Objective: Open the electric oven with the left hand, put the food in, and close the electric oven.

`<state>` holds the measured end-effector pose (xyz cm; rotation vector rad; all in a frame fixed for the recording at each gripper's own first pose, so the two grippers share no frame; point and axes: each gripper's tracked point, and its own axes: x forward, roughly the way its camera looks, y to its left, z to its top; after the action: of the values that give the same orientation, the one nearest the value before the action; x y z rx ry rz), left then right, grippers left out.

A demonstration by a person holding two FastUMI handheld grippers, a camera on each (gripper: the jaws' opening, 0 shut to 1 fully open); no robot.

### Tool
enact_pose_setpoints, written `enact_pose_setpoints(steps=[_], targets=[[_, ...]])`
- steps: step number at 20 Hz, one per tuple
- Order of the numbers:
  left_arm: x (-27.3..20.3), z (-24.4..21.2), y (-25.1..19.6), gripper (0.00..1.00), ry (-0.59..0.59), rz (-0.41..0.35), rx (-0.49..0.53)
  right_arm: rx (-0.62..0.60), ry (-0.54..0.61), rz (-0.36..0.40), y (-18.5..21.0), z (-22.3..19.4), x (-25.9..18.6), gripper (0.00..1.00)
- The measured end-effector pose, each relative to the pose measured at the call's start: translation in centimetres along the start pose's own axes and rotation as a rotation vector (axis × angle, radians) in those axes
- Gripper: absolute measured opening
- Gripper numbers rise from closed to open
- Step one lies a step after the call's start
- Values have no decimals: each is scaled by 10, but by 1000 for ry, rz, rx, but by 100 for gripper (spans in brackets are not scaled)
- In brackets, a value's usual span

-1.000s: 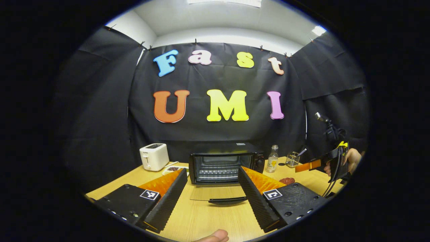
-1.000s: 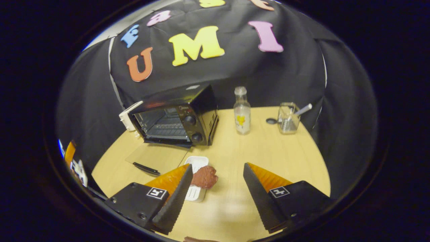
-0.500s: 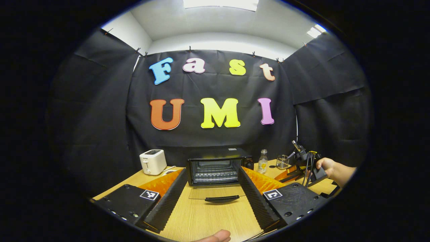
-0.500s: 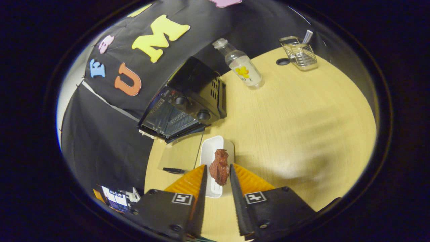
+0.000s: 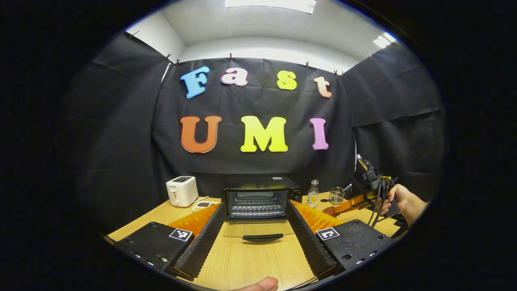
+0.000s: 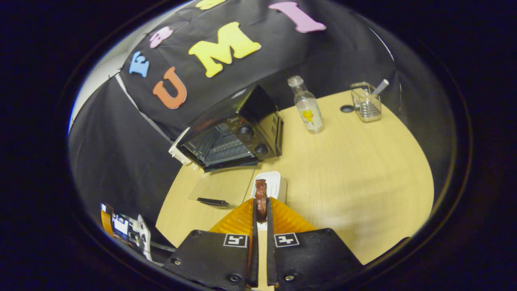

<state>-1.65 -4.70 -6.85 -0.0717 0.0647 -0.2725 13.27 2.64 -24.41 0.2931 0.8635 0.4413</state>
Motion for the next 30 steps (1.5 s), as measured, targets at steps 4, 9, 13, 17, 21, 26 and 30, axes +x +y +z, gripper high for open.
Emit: enact_pose_setpoints(steps=[4,9,13,17,21,26,30], targets=[[-8,12,10,95,-43,21,-7,-295,-129,-140,25,17,-25,9],[-17,12,27,96,-56,48,-29,-506,-275,-223,84,23,-27,8],[-27,12,45,96,-63,77,-24,-569,-343,-206,128,26,-18,8],[-32,11,64,96,-81,114,1,-587,-353,-191,157,22,7,8],[-36,4,79,96,-77,131,-8,-569,-357,-164,177,17,41,8],[-37,-5,98,96,-64,162,-10,-512,-335,-142,187,11,93,8],[-35,-14,107,96,-50,175,0,-429,-357,-166,183,20,131,8]])
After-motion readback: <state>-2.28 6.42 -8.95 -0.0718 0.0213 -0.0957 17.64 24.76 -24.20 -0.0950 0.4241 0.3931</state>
